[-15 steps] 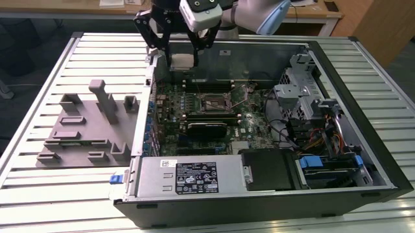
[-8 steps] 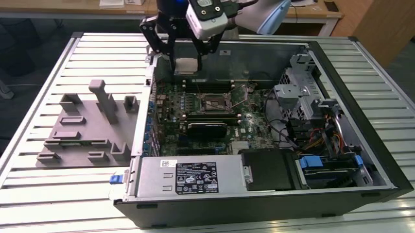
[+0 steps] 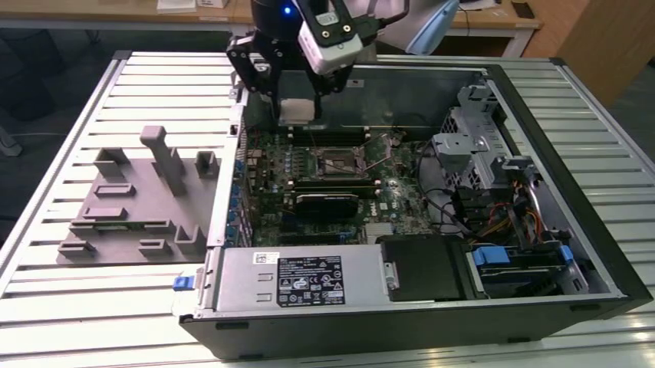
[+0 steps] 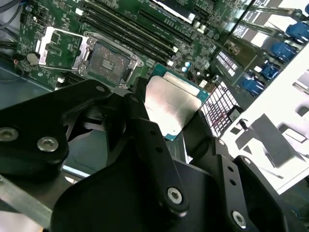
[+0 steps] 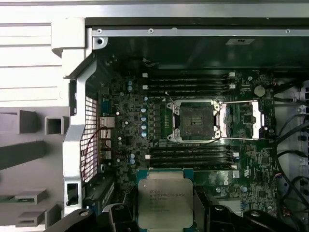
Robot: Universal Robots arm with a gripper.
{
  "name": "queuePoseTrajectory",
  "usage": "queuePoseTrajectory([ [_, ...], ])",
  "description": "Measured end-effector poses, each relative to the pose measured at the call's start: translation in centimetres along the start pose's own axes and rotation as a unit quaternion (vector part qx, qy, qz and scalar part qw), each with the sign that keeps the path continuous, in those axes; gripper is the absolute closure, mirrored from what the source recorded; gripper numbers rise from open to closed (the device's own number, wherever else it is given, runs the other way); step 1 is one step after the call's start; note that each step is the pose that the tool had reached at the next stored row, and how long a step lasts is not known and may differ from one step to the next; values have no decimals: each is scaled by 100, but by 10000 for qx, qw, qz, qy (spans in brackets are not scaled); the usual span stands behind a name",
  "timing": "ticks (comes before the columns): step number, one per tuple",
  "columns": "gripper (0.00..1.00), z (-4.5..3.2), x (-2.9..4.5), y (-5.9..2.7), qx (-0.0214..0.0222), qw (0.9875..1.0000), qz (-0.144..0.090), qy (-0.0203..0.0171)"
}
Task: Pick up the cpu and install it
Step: 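Pick up the cpu and move it towards the insertion slot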
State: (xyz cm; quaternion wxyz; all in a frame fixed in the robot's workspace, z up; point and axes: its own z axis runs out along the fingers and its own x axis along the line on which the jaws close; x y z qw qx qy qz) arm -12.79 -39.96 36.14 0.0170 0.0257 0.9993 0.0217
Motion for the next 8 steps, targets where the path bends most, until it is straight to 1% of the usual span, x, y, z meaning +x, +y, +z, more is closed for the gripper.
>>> queuePoseTrajectory([
  [8, 45, 107, -22, -2, 1, 10000, 1, 11],
])
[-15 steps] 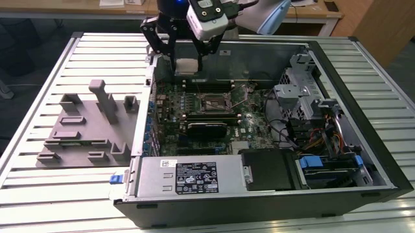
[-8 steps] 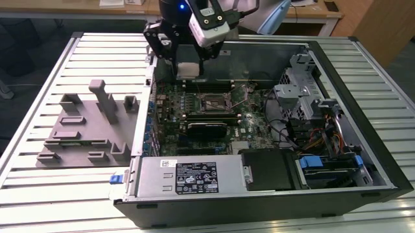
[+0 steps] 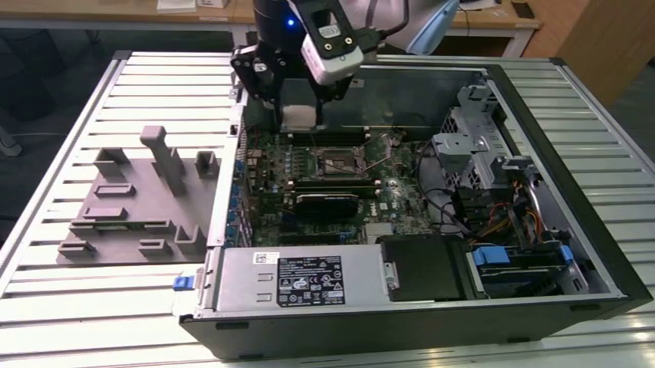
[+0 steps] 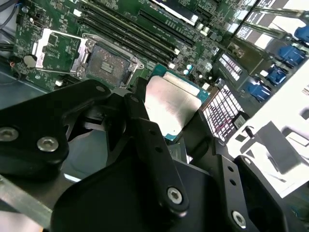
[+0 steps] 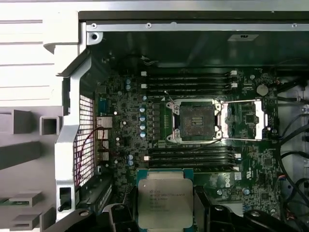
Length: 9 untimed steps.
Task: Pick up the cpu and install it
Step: 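Pick up the cpu and move it towards the insertion slot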
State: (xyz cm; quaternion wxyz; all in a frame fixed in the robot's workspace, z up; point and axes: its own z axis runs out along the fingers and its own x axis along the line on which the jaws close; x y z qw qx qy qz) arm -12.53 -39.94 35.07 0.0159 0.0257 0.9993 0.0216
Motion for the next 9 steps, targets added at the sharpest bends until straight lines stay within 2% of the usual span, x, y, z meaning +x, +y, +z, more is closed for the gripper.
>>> queuePoseTrajectory([
  [9, 45, 137, -30, -2, 0, 10000, 1, 15],
])
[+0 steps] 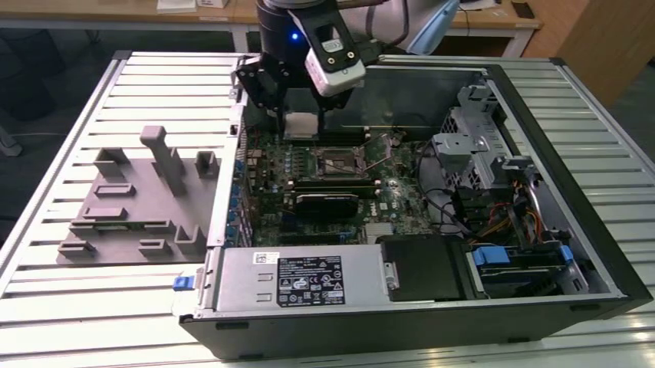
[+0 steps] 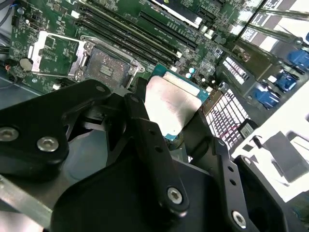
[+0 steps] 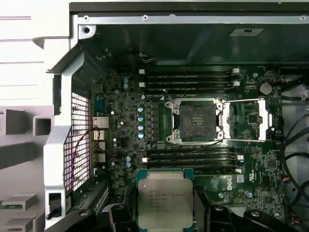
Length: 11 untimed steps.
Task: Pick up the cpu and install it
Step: 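Pick up the cpu and move it towards the insertion slot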
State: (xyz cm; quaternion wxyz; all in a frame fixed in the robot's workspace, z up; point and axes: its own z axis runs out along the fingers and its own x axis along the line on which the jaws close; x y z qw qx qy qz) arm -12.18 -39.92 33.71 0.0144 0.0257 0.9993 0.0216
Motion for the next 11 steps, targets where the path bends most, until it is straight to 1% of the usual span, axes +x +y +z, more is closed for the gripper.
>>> queuePoseTrajectory([
  [7, 45, 125, -24, 6, 2, 10000, 1, 23],
  [11, 45, 184, -55, 20, 4, 10000, 2, 44],
])
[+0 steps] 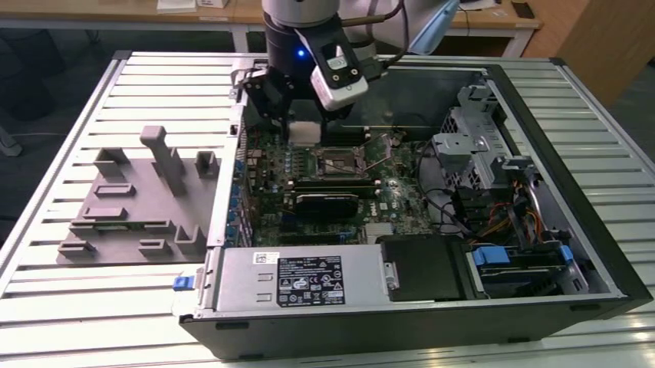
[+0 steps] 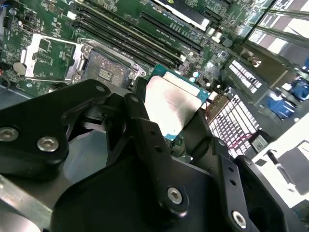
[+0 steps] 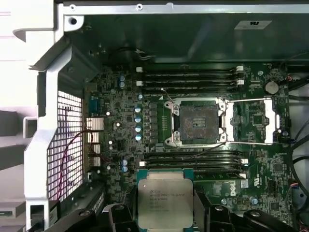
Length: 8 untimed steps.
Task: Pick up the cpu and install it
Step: 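Pick up the cpu and move it towards the insertion slot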
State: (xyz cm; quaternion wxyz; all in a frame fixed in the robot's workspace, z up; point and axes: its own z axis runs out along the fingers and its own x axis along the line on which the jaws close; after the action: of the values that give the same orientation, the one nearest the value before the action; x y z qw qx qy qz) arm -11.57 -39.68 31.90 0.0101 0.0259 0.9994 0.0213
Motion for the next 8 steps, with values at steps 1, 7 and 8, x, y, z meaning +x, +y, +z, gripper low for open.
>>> queuePoseTrajectory([
  [1, 45, 10, -12, 7, 0, 10000, 0, 5],
  [7, 45, 65, -97, 52, 1, 10000, 1, 25],
  [8, 45, 74, -111, 59, 1, 10000, 1, 28],
])
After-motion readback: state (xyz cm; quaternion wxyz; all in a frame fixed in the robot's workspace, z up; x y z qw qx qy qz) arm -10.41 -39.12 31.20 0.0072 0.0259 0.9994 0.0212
